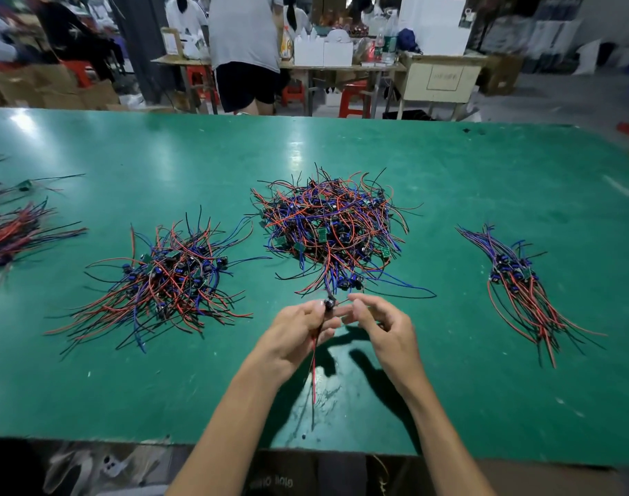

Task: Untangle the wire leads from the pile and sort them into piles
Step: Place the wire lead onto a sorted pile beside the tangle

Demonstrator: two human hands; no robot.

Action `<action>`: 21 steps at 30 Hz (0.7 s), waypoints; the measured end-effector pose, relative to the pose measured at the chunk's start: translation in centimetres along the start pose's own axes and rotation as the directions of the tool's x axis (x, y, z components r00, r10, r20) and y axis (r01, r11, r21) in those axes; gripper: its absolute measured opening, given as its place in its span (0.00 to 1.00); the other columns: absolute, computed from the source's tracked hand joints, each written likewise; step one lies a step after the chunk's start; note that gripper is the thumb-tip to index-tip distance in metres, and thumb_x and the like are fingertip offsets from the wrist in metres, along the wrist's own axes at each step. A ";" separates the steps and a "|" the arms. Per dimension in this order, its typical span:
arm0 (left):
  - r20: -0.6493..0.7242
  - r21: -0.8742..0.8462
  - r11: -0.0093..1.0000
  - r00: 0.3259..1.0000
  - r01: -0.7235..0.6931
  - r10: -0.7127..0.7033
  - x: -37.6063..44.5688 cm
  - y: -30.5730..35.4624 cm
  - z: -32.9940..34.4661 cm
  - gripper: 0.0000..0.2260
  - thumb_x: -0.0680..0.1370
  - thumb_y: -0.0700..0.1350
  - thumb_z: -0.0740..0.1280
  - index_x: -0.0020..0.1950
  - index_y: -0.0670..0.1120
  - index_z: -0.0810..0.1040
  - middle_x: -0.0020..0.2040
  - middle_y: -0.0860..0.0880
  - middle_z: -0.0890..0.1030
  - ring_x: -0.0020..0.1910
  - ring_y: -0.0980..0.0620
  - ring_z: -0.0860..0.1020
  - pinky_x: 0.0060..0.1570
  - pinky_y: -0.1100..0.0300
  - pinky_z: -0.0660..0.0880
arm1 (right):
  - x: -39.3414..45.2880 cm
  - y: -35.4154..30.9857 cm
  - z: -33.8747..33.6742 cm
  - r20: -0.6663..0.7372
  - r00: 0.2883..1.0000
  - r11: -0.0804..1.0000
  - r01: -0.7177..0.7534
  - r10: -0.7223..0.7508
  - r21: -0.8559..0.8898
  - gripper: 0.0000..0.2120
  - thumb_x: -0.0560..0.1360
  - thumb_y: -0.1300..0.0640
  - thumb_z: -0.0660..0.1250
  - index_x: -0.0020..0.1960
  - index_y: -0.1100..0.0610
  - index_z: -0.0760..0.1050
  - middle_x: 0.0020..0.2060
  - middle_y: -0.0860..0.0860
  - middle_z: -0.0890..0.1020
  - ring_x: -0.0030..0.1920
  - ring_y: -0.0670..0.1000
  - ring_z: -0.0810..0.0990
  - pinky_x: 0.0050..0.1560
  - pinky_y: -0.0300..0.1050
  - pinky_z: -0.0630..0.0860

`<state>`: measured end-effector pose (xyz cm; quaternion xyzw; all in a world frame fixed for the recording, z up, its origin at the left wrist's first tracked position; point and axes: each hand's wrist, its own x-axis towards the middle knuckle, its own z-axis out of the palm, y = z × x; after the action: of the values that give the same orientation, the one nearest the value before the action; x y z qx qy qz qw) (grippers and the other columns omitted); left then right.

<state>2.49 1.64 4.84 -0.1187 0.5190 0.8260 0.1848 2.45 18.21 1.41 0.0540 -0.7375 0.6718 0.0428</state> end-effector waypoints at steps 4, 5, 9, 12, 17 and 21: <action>0.001 0.103 0.994 0.999 -0.035 0.035 -0.4 -0.6 0.8 0.14 0.85 0.39 0.59 0.64 0.31 0.77 0.41 0.44 0.84 0.31 0.57 0.77 0.35 0.68 0.77 | -0.1 0.2 0.4 0.027 0.997 0.967 0.077 -0.073 -0.243 0.09 0.74 0.51 0.75 0.54 0.44 0.84 0.46 0.44 0.86 0.48 0.47 0.85 0.55 0.51 0.80; -0.020 0.153 0.986 0.997 -0.067 0.071 -0.5 -0.7 1.0 0.13 0.85 0.39 0.60 0.64 0.32 0.77 0.43 0.41 0.84 0.31 0.56 0.77 0.35 0.68 0.77 | -0.1 0.2 0.4 0.028 0.996 0.963 0.084 -0.080 -0.256 0.11 0.74 0.49 0.74 0.56 0.44 0.83 0.45 0.45 0.86 0.48 0.48 0.84 0.54 0.49 0.80; -0.023 0.372 0.910 0.978 -0.185 0.208 -1.0 -0.9 1.3 0.13 0.84 0.40 0.62 0.68 0.39 0.72 0.42 0.40 0.86 0.31 0.50 0.82 0.34 0.62 0.80 | -0.1 0.0 0.3 -0.030 0.995 0.974 0.082 -0.090 -0.212 0.08 0.75 0.46 0.75 0.54 0.41 0.83 0.42 0.46 0.85 0.43 0.52 0.82 0.48 0.49 0.79; 0.014 0.464 0.862 0.974 -0.205 0.224 -1.0 -1.2 1.2 0.15 0.84 0.39 0.63 0.71 0.41 0.70 0.42 0.42 0.86 0.31 0.47 0.82 0.33 0.60 0.79 | -0.2 -0.2 0.4 -0.113 0.993 0.999 0.042 -0.040 0.018 0.03 0.77 0.52 0.73 0.48 0.50 0.86 0.39 0.51 0.86 0.39 0.52 0.84 0.42 0.45 0.82; 0.096 0.565 0.771 0.951 -0.294 0.293 -1.4 -1.7 0.8 0.21 0.84 0.37 0.62 0.73 0.53 0.64 0.43 0.43 0.86 0.31 0.48 0.80 0.35 0.60 0.77 | 0.1 0.1 0.3 -0.142 0.990 0.996 -0.006 0.019 0.093 0.11 0.75 0.49 0.72 0.43 0.57 0.85 0.38 0.52 0.87 0.38 0.48 0.84 0.42 0.43 0.81; 0.104 0.743 0.570 0.902 -0.351 0.420 -0.9 -0.9 0.1 0.13 0.84 0.45 0.63 0.69 0.53 0.74 0.43 0.48 0.84 0.34 0.57 0.81 0.39 0.69 0.75 | 0.3 0.2 0.1 -0.167 0.986 0.996 0.019 -0.005 0.082 0.10 0.75 0.49 0.72 0.41 0.55 0.85 0.36 0.50 0.87 0.37 0.43 0.83 0.43 0.35 0.76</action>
<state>3.68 1.92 4.54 0.0491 0.8313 0.5536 0.0107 2.10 18.16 1.26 0.0040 -0.7023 0.7040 0.1059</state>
